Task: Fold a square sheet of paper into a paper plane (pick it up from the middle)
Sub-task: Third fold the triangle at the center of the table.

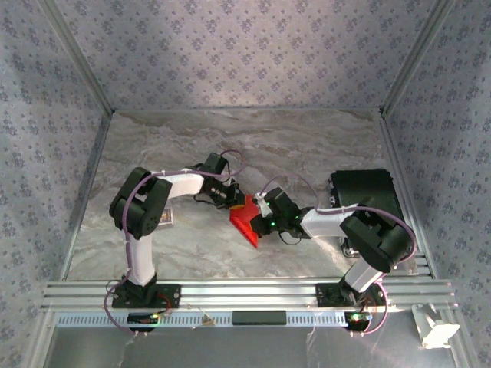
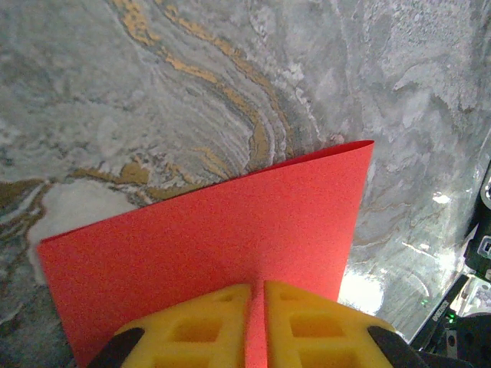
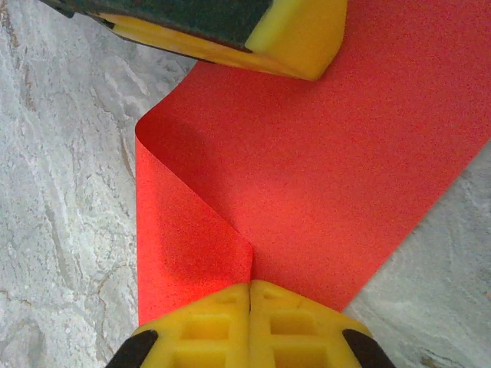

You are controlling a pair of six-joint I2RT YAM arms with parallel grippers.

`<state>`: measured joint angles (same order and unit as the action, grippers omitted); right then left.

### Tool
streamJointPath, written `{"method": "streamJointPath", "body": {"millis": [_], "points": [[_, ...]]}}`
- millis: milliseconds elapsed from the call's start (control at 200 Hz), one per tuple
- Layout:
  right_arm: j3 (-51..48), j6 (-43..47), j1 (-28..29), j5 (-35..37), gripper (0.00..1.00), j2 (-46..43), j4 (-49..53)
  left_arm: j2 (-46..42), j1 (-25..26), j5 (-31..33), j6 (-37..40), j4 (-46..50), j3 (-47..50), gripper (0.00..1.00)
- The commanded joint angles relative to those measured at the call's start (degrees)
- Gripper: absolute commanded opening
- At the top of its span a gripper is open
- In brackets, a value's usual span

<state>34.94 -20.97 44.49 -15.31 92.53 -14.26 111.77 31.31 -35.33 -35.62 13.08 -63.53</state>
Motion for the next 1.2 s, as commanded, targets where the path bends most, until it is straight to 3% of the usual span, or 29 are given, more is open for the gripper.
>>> {"method": "streamJointPath", "body": {"millis": [0, 390, 725, 840, 959, 1084, 1194], "points": [[-0.3, -0.1, -0.3, 1.7, 0.01, 0.6, 1.6, 0.0, 0.5, 2.3, -0.2, 1.2, 1.3, 0.14], [-0.2, 0.5, -0.5, 1.3, 0.01, 1.7, 1.4, -0.8, 0.3, 2.6, 0.1, 1.3, 0.2, 0.15], [0.6, 1.7, -1.6, 0.3, 0.0, 2.3, 2.0, -6.2, -1.3, 4.0, 0.0, -0.1, -0.4, 0.33], [0.8, 1.8, -1.9, 0.1, 0.0, 2.7, 1.5, -9.3, -1.3, 5.1, -0.9, -0.7, 1.2, 0.35], [0.9, 1.6, -2.0, 0.2, 0.0, 3.1, 1.3, -12.4, -1.4, 4.7, -2.9, -2.6, 4.1, 0.28], [0.5, 1.1, -2.2, 2.5, 0.0, 3.1, 0.6, -16.1, -1.3, 1.1, -8.0, -9.1, 9.6, 0.13], [0.2, 1.1, -2.2, 2.6, 0.0, 3.0, 0.2, -17.8, -1.0, -2.7, -13.6, -16.4, 14.3, 0.07]]}}
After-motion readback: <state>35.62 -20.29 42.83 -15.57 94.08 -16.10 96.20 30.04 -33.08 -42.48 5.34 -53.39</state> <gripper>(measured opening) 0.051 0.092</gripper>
